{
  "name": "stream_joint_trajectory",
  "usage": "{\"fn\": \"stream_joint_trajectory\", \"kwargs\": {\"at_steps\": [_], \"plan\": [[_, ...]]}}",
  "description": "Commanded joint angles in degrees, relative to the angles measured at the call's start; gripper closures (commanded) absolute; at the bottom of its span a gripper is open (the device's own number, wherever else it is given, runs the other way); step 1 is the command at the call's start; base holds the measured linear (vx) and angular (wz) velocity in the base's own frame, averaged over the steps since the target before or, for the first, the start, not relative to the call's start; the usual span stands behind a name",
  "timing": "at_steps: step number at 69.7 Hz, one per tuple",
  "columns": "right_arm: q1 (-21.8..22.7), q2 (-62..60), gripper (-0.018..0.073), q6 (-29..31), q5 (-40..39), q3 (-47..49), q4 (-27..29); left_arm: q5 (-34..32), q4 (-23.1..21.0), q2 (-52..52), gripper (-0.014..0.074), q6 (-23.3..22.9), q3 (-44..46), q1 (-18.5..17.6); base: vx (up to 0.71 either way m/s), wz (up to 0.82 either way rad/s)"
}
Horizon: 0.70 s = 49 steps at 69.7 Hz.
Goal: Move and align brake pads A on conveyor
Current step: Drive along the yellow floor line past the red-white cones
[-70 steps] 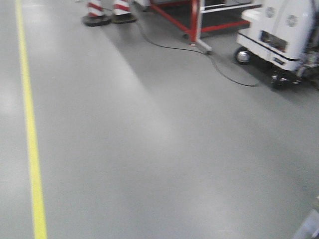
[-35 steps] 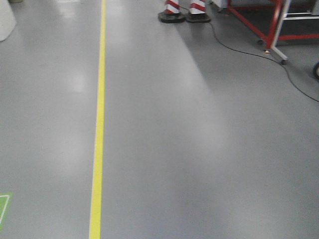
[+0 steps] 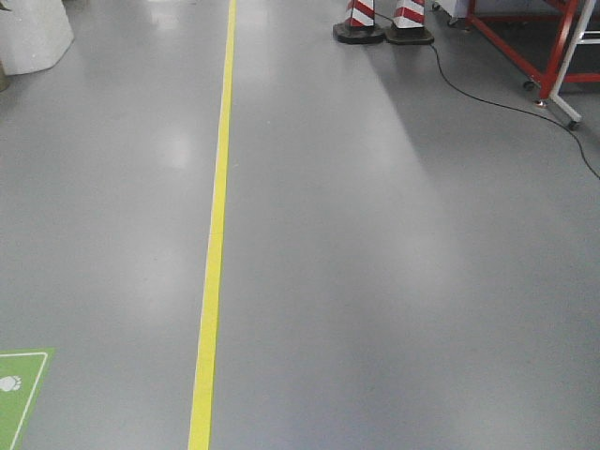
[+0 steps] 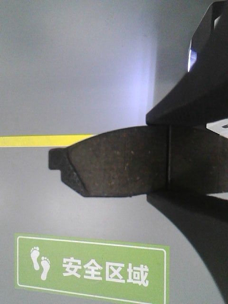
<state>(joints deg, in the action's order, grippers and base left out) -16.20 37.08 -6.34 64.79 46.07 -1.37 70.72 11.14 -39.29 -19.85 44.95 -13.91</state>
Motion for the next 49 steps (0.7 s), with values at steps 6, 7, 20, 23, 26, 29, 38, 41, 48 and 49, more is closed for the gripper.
{"fn": "stream_joint_trajectory", "kwargs": {"at_steps": [6, 7, 20, 23, 26, 29, 38, 41, 48, 49], "plan": [[0.11, -0.02, 0.0567, 0.48, -3.49, 1.53, -0.54, -2.63, 0.73, -0.21, 0.0603, -0.11, 1.61, 0.10, 0.04, 0.12], [0.11, -0.02, 0.0567, 0.48, -3.49, 1.53, -0.54, -2.63, 0.73, -0.21, 0.0603, -0.11, 1.61, 0.10, 0.06, 0.13], [0.11, -0.02, 0.0567, 0.48, -3.49, 1.53, -0.54, -2.58, 0.73, -0.21, 0.0603, -0.11, 1.61, 0.10, 0.08, 0.14], [0.11, -0.02, 0.0567, 0.48, -3.49, 1.53, -0.54, -2.58, 0.73, -0.21, 0.0603, -0.11, 1.61, 0.10, 0.12, 0.14], [0.11, -0.02, 0.0567, 0.48, -3.49, 1.53, -0.54, -2.56, 0.73, -0.21, 0.0603, -0.11, 1.61, 0.10, 0.14, 0.16], [0.11, -0.02, 0.0567, 0.48, -3.49, 1.53, -0.54, -2.56, 0.73, -0.21, 0.0603, -0.11, 1.61, 0.10, 0.15, 0.16], [0.11, -0.02, 0.0567, 0.48, -3.49, 1.53, -0.54, -2.38, 0.73, -0.21, 0.0603, -0.11, 1.61, 0.10, 0.20, 0.16], [0.11, -0.02, 0.0567, 0.48, -3.49, 1.53, -0.54, -2.24, 0.73, -0.21, 0.0603, -0.11, 1.61, 0.10, 0.25, 0.13], [0.11, -0.02, 0.0567, 0.48, -3.49, 1.53, -0.54, -1.81, 0.73, -0.21, 0.0603, -0.11, 1.61, 0.10, 0.29, 0.08], [0.11, -0.02, 0.0567, 0.48, -3.49, 1.53, -0.54, -1.78, 0.73, -0.21, 0.0603, -0.11, 1.61, 0.10, 0.32, 0.06]]}}
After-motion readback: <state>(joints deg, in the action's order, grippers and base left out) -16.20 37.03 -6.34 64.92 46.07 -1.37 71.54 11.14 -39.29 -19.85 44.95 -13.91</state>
